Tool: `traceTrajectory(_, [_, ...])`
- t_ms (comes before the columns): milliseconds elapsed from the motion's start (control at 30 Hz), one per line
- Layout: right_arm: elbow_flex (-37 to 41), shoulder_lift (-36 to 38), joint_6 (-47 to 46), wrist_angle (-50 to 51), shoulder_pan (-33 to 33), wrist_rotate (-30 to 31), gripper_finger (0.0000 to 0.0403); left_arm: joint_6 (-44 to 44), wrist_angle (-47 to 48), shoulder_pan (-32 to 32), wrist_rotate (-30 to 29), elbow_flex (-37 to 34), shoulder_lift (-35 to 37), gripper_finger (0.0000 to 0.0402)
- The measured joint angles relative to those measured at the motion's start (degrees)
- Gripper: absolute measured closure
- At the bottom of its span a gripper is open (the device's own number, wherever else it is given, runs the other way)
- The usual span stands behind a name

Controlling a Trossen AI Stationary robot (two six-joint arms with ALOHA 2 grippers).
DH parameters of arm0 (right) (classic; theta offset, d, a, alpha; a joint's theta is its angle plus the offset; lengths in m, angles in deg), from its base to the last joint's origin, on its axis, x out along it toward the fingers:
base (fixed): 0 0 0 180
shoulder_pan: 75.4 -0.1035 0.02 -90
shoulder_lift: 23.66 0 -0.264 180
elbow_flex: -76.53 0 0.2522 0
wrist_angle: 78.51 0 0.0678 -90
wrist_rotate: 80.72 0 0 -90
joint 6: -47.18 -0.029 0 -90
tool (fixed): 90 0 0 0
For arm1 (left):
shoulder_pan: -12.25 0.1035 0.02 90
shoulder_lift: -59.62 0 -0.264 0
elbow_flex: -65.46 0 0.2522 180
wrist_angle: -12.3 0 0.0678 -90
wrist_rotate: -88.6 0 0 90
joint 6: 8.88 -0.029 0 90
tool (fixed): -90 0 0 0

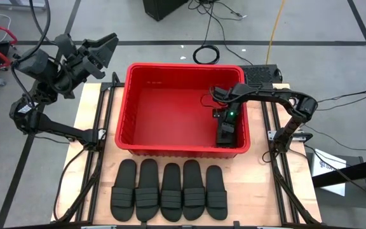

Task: Pick and place slides into bin
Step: Put the black slide into the red bin

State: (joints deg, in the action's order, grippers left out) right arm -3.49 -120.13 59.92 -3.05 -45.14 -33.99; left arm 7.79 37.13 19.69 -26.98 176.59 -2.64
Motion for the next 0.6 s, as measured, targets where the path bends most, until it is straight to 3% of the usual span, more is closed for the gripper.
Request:
traceTrajectory(333, [0.00, 0.00, -1.58, -1.50, 0.15, 1.57, 0.0221, -0.55, 0.00, 0.00, 0.01, 0.00, 0.00, 0.0201])
traceTrajectory(600, [-0.07, 0.00, -3.07, -2.33, 0.75, 2.22, 0.0202, -1.64, -0.09, 0.00, 0.01, 0.00, 0.00, 0.0201])
